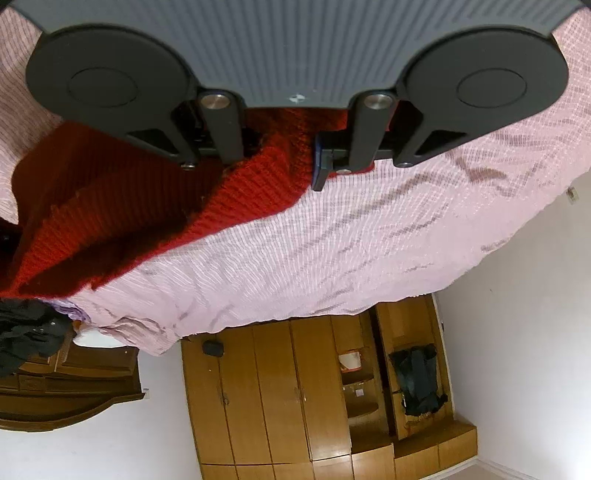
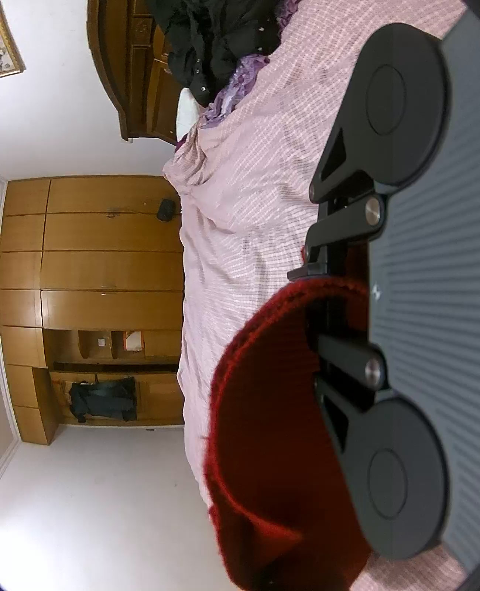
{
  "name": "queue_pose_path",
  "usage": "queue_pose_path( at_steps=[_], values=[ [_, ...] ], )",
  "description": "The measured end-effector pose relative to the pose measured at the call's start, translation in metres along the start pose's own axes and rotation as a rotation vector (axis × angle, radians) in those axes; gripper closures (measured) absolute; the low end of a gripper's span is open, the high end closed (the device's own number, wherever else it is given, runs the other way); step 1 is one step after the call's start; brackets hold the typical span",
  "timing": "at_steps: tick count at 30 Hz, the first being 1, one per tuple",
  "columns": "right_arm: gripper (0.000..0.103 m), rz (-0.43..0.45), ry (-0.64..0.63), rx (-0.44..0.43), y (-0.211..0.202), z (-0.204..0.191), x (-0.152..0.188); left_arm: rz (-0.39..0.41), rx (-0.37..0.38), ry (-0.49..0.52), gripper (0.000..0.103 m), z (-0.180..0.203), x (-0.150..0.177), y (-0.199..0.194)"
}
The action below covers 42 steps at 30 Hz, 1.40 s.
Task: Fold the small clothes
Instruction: 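Lift the hem with both tools and fold it over toward the collar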
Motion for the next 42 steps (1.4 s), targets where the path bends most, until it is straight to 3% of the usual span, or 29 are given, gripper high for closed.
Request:
queue_pose_path(
  at_steps=[8, 20, 29, 33, 35, 38, 42],
  values=[
    [0.093, -0.022, 0.024, 0.012, 0.032, 0.001, -0.008, -0.011, -0.018, 0.001, 0.085, -0.008, -0.011, 0.033],
    [0.093, -0.064, -0.058, 0.071, 0.093, -0.016, 0.003, -0.049, -0.076, 0.098, 0.085, -0.01, -0.007, 0.111],
    [0.092, -0.223, -0.053, 0.067, 0.134, -0.019, 0.037, -0.209, -0.014, 0.009, 0.082, -0.021, 0.024, 0.181],
    [0.091, -0.262, -0.081, 0.046, 0.142, -0.022, 0.05, -0.231, -0.033, 0.039, 0.066, -0.025, 0.032, 0.193],
    [0.091, -0.262, -0.103, 0.039, 0.144, -0.022, 0.051, -0.238, -0.042, 0.063, 0.051, -0.027, 0.034, 0.194],
    [0.083, -0.263, -0.135, 0.012, 0.141, -0.023, 0.049, -0.241, -0.022, 0.083, 0.039, -0.024, 0.035, 0.186],
    [0.081, -0.259, -0.143, -0.02, 0.131, -0.02, 0.047, -0.236, 0.01, 0.088, 0.036, -0.029, 0.038, 0.169]
  ],
)
Point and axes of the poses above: each gripper's, at about its wrist camera, not at the fingertips, and y roughly the way its jaws point, z to its right, x to its underside, the point moved 8 cm from there along y, roughly the way its jaws point, and after that the axes turned 3 degrees about x, right-handed, at the moved point
